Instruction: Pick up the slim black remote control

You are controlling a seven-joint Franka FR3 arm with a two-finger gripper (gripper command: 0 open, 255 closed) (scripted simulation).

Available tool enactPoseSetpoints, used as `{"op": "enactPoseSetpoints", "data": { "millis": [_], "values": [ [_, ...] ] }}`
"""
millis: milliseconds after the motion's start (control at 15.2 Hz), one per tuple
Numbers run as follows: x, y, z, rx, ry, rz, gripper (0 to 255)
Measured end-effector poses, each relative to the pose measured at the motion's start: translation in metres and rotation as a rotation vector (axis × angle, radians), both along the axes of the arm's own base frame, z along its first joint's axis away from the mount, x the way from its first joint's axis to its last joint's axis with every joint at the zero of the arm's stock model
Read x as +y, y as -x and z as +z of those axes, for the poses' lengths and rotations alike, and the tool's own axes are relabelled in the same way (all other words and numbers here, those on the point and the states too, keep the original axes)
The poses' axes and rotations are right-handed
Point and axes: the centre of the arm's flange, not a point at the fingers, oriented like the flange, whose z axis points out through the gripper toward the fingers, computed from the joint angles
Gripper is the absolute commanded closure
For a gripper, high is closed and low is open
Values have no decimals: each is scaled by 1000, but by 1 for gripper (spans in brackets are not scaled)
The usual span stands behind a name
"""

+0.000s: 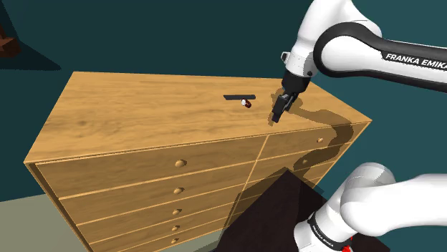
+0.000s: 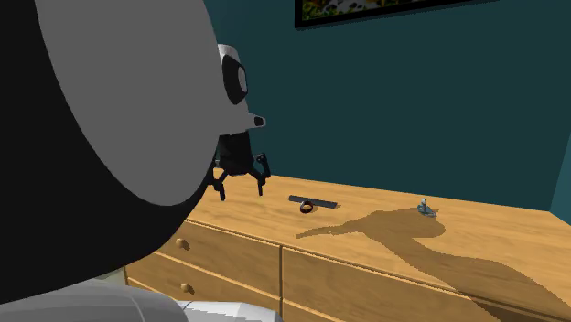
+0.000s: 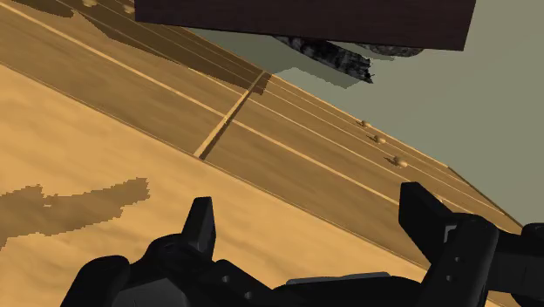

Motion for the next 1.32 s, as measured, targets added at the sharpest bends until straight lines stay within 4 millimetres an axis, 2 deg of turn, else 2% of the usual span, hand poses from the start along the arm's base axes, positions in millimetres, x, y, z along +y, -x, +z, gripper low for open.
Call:
{"op": "enactPoseSetpoints", "data": {
  "millis": [66,198,528,924,1320],
  "values": [
    [0,0,0,0,0,0,0],
    [-13,-10,-5,1,-1,36,0],
    [-60,-46,-20,1,-6,184,0],
    [-114,-104,-36,1,-10,373,0],
    [-153,-167,-57,2,-15,563,0]
  ]
}}
